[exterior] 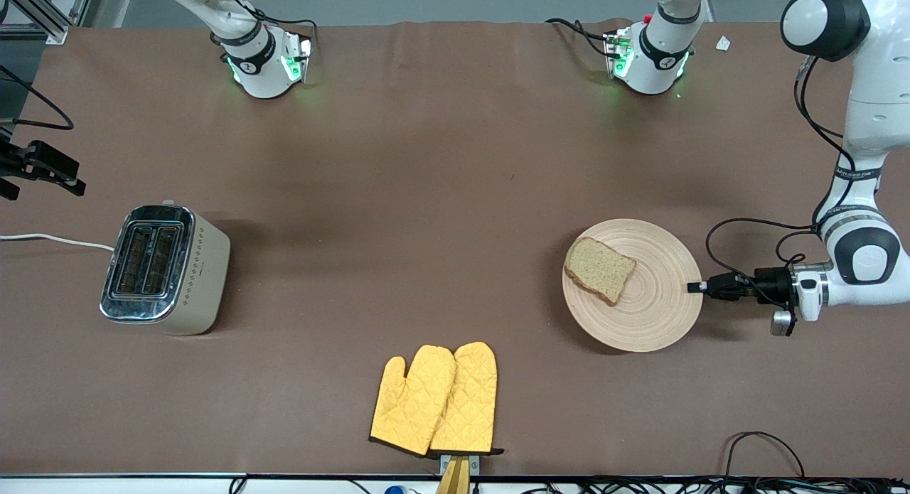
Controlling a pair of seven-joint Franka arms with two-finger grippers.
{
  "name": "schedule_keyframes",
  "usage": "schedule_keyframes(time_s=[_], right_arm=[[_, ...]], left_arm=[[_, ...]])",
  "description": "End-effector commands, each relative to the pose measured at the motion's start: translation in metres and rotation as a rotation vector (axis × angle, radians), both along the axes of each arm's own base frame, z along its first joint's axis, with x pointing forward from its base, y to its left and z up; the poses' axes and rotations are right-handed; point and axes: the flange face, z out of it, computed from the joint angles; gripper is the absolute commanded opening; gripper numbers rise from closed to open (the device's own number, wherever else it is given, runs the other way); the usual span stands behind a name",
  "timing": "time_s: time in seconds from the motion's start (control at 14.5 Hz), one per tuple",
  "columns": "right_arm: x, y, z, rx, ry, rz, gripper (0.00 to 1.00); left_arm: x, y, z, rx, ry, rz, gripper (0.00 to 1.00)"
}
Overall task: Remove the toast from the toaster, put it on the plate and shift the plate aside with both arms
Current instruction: 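Open the left gripper and release the plate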
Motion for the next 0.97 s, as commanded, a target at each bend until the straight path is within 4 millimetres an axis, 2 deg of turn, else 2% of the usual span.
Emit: schedule_keyframes(time_s=[0.0, 0.07, 0.14, 0.28, 0.35, 0.48, 0.62, 0.69, 0.83, 0.9], right_arm=[[-0.001, 0.002, 0.002, 0.006, 0.002, 0.003, 1.00], [-0.001, 0.002, 0.002, 0.006, 0.002, 0.003, 1.00], [-0.001, 0.002, 0.002, 0.006, 0.002, 0.003, 1.00], [-0.001, 0.002, 0.002, 0.006, 0.002, 0.003, 1.00], [-0.001, 0.002, 0.002, 0.006, 0.002, 0.003, 1.00], [-0.002, 0.002, 0.001, 0.006, 0.004, 0.003, 1.00], [-0.002, 0.002, 0.001, 0.006, 0.004, 0.003, 1.00], [-0.002, 0.002, 0.001, 0.006, 0.004, 0.003, 1.00], [-0.002, 0.002, 0.001, 0.006, 0.004, 0.003, 1.00], [-0.002, 0.002, 0.001, 0.006, 0.004, 0.003, 1.00]], left_arm=[[-0.003, 0.003, 0.001, -0.022, 0.004, -0.009, 0.01], [-0.005, 0.004, -0.003, -0.023, 0.009, -0.008, 0.06], [-0.003, 0.005, -0.003, -0.014, 0.006, -0.015, 0.28], [-0.002, 0.007, 0.000, -0.011, 0.000, -0.013, 1.00], [0.001, 0.007, 0.006, -0.003, -0.005, -0.018, 1.00], [0.016, 0.022, 0.032, 0.095, -0.046, -0.067, 1.00], [0.037, 0.029, 0.070, 0.233, -0.113, -0.160, 1.00], [0.048, 0.025, 0.096, 0.313, -0.141, -0.203, 1.00], [0.064, -0.021, 0.136, 0.434, -0.146, -0.279, 1.00], [0.069, -0.040, 0.163, 0.476, -0.150, -0.279, 1.00]])
